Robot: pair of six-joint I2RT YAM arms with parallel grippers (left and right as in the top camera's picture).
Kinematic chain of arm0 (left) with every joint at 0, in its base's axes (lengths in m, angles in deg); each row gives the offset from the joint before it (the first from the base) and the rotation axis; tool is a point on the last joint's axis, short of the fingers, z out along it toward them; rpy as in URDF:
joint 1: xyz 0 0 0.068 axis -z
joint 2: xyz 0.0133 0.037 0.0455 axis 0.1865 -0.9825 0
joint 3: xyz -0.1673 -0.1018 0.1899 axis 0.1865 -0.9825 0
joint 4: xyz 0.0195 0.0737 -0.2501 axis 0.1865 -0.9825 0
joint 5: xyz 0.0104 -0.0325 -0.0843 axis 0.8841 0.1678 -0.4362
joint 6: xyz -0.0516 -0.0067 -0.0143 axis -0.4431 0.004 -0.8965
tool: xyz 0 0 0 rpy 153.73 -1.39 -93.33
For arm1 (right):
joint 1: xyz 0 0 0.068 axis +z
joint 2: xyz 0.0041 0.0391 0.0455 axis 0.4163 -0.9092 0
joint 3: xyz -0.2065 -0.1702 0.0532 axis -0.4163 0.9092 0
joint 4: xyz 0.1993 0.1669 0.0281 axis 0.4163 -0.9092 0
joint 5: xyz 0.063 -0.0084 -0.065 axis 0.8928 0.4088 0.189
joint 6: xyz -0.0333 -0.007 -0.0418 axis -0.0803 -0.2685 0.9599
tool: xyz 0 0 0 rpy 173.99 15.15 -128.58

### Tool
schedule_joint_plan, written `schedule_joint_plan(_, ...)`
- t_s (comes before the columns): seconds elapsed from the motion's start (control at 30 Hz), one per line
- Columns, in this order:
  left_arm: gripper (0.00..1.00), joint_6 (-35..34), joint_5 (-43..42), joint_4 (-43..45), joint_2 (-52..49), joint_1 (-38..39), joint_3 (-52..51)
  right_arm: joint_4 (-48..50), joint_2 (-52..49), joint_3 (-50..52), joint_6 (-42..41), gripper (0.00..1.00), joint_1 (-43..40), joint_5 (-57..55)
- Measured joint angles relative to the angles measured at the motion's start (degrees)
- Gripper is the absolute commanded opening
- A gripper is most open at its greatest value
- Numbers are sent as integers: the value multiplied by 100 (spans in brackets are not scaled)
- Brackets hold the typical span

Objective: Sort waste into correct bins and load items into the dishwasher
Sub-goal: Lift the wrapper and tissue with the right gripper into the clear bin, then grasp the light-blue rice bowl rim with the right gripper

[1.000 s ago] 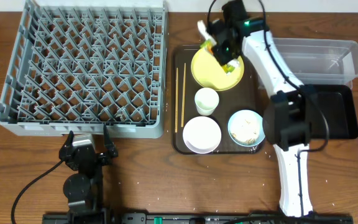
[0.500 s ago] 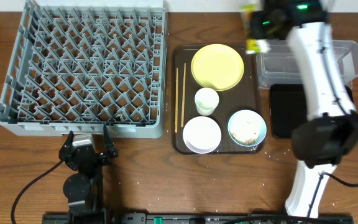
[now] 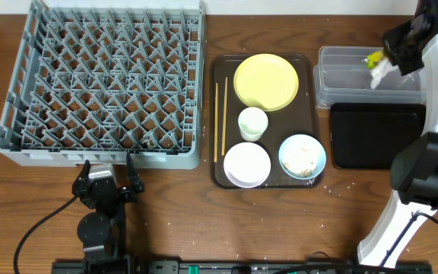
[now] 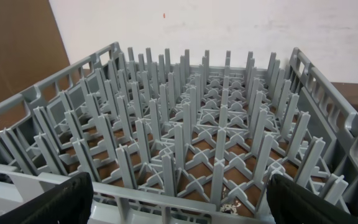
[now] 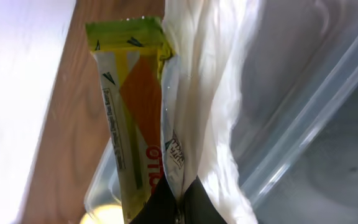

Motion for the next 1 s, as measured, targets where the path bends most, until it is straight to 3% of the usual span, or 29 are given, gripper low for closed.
schedule_joint_plan(0.1, 91, 0, 0, 0, 0, 0, 0, 199, 0, 286, -417, 1, 4, -2)
schedule_joint_plan(0.13, 90, 0, -2, 0, 0, 0, 0, 210, 0, 345, -496, 14, 4, -2)
schedule_joint_plan(0.23, 90, 0, 0, 0, 0, 0, 0, 247, 0, 409, -584, 71, 4, 7)
schedule_joint_plan(0.27, 90, 0, 0, 0, 0, 0, 0, 313, 0, 411, -481, 84, 4, 15)
schedule_joint_plan(0.33, 91, 0, 0, 0, 0, 0, 0, 531, 0, 411, -186, 99, 4, 35)
schedule_joint_plan(0.67, 91, 0, 0, 0, 0, 0, 0, 708, 614, 361, 2422, 99, 72, 393)
schedule_joint_plan(0.8, 90, 0, 0, 0, 0, 0, 0, -55, 1460, 232, 3547, 99, 439, 831)
schedule_joint_plan(1.0, 90, 0, 0, 0, -2, 0, 0, -977, 1937, 94, 4336, 94, 1390, 1058)
